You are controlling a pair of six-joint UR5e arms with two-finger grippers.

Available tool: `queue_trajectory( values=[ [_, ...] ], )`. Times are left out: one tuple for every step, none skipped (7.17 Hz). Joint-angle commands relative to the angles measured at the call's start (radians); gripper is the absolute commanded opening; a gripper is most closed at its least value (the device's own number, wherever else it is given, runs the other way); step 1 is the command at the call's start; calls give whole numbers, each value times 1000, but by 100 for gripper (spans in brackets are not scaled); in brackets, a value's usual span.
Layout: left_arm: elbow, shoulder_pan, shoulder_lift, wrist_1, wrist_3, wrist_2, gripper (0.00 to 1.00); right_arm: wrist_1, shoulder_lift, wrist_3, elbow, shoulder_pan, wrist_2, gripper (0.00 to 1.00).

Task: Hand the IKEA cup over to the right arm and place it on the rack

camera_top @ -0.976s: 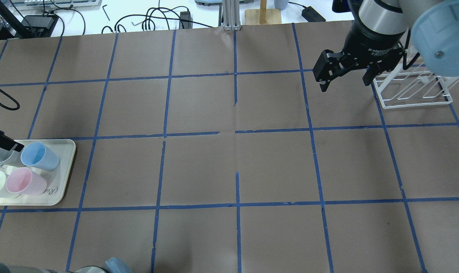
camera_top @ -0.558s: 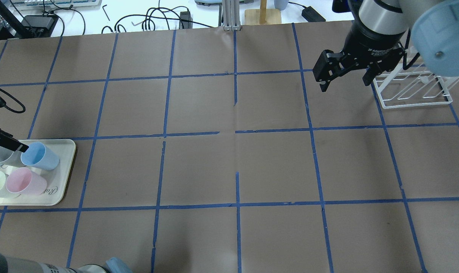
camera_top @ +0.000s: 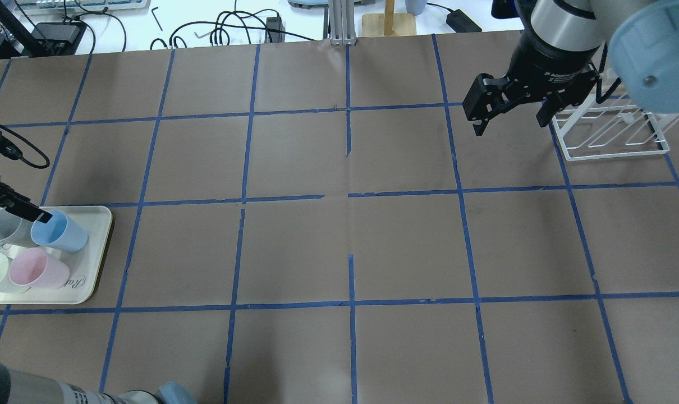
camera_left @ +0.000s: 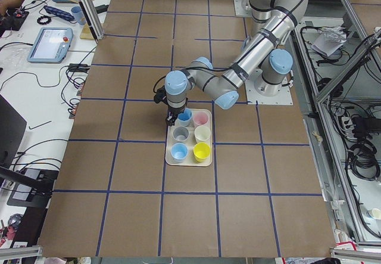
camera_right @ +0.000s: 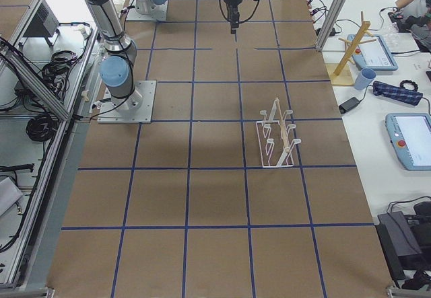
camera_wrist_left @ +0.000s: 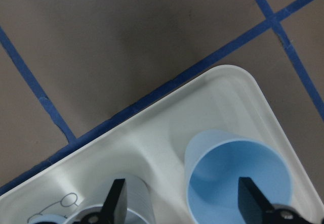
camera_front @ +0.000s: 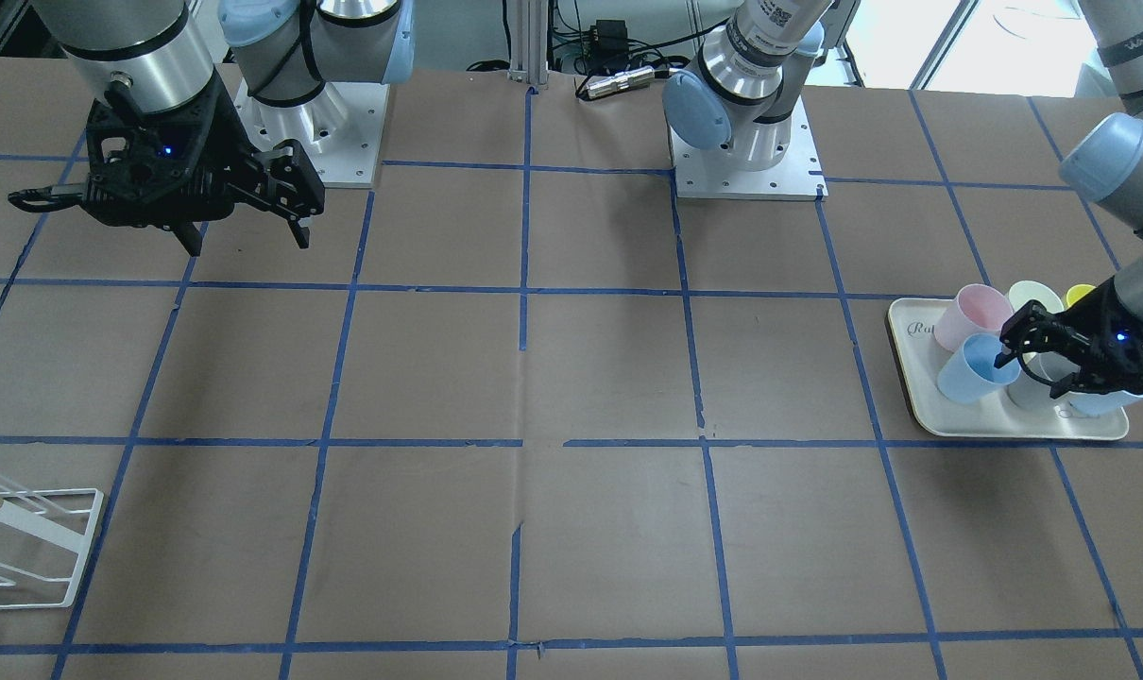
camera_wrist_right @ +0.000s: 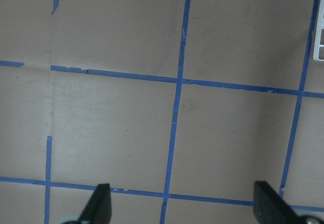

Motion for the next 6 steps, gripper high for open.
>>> queue_trajectory(
  values=[
    [-1,-29,-8,6,0,54,78,0,0,-1,0,0,0,100],
    [-1,-29,-17,6,2,64,78,0,0,-1,0,-1,0,100],
    [2,-29,-28,7,20,83,78,0,0,-1,0,0,0,100],
    [2,-29,-40,7,26,83,78,0,0,0,0,-1,0,100],
    [2,-31,-51,7,28,83,78,0,0,0,0,-1,0,100],
    [-1,-34,-56,6,26,84,48,0,0,0,2,0,0,100]
  ],
)
